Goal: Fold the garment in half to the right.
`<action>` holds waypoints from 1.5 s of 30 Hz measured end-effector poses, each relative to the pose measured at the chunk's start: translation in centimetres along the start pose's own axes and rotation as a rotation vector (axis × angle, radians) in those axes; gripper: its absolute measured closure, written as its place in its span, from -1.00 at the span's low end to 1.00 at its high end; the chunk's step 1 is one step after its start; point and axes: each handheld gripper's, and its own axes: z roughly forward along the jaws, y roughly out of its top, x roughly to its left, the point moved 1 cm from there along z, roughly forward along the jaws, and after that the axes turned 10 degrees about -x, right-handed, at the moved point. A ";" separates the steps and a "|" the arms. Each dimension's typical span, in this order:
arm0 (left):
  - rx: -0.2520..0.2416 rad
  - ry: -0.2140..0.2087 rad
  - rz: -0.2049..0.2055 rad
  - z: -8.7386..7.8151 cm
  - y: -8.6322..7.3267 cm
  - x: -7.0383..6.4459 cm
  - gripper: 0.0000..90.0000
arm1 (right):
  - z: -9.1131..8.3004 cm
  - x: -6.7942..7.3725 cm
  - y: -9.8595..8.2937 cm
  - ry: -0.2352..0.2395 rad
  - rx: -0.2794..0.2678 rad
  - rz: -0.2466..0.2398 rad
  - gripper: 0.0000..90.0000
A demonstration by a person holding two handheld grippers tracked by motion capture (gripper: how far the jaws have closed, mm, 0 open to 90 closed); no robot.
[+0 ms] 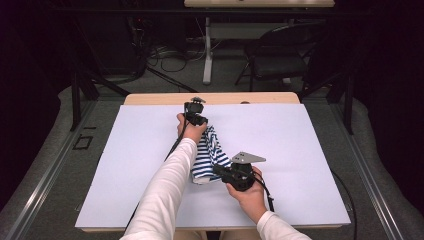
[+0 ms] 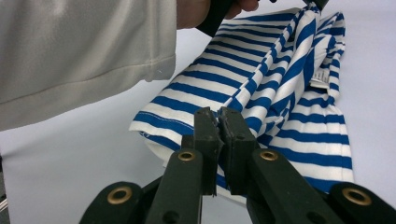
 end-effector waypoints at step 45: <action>-0.070 0.048 0.005 -4.3 0.3 1.8 -0.13 | -1.0 -3.4 -1.3 -0.100 0.005 0.051 0.89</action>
